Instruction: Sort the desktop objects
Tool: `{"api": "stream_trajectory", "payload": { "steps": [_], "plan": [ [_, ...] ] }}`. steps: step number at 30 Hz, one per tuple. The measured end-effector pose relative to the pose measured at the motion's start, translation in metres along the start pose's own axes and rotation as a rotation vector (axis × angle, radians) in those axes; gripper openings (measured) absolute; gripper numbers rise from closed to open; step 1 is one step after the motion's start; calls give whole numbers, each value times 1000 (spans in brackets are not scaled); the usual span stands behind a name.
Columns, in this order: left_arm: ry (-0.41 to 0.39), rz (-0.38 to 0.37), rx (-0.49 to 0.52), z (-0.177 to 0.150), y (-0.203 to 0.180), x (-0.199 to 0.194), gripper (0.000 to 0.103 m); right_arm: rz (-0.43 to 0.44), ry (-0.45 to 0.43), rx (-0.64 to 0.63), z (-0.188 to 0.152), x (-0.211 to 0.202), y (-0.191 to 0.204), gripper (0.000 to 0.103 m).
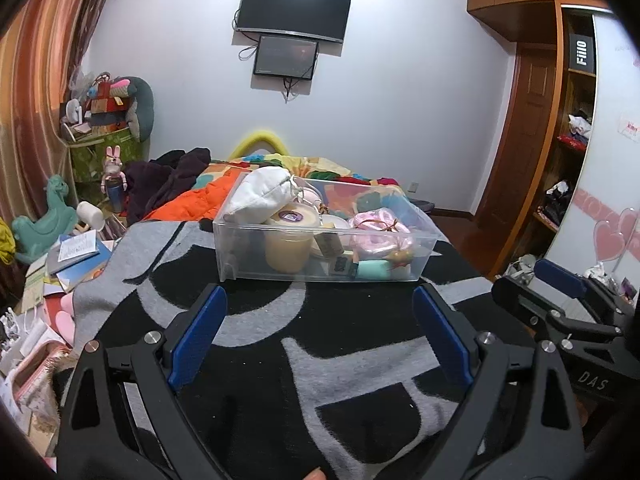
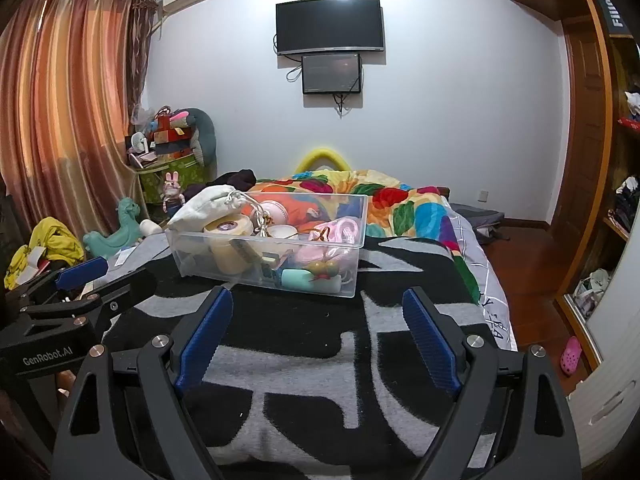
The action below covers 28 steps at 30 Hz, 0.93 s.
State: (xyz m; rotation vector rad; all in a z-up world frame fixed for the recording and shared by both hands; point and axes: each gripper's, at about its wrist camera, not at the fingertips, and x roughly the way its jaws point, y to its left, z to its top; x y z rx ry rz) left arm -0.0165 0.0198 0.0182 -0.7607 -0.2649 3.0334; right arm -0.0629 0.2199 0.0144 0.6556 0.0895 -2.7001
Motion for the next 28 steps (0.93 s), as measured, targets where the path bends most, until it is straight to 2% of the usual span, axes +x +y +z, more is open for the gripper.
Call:
{"api": "stream_trajectory", "payload": {
  "steps": [13, 24, 28],
  "plan": [
    [4, -15, 10, 0, -3, 0, 95, 12, 0, 9, 0, 0, 1, 88],
    [-40, 22, 28, -1, -7, -3, 95, 18, 5, 23, -1, 2, 1, 88],
    [-16, 22, 15, 0, -5, -1, 95, 19, 5, 28, -1, 1, -1, 89]
  ]
}}
